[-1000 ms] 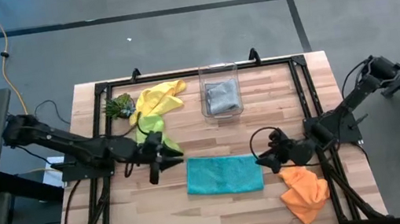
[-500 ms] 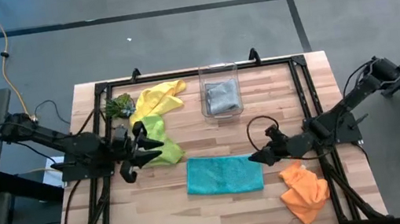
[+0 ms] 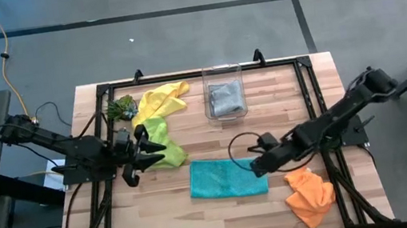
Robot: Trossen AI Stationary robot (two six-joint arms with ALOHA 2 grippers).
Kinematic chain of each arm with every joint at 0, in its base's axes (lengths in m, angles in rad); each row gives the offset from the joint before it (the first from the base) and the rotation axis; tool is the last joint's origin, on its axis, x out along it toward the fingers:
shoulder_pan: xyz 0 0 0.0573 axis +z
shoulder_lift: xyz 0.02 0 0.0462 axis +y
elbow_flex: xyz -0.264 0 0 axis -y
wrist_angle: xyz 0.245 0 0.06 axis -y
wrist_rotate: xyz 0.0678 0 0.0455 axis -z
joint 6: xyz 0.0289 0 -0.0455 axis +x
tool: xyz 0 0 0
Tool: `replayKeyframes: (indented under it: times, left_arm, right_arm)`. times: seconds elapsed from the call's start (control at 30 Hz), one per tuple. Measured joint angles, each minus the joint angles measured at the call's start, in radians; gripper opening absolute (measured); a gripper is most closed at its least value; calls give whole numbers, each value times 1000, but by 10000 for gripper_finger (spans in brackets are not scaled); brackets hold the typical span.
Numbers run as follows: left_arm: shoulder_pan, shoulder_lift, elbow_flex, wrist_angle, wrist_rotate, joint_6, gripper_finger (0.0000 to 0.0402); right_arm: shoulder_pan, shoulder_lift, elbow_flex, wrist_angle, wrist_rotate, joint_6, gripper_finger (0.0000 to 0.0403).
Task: Fold microfiber towels
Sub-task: Fold the blue microfiber cloth
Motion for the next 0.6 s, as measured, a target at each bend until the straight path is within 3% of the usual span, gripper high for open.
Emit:
replayKeyframes:
  times: [0.13, 0.6]
  left_arm:
    - [0, 0, 0, -33, -1, -24, 129]
    - [1, 0, 0, -58, -68, -36, 129]
  right_arm:
    - [17, 98, -2, 13, -53, 81, 199]
    - [42, 253, -3, 38, -74, 295, 199]
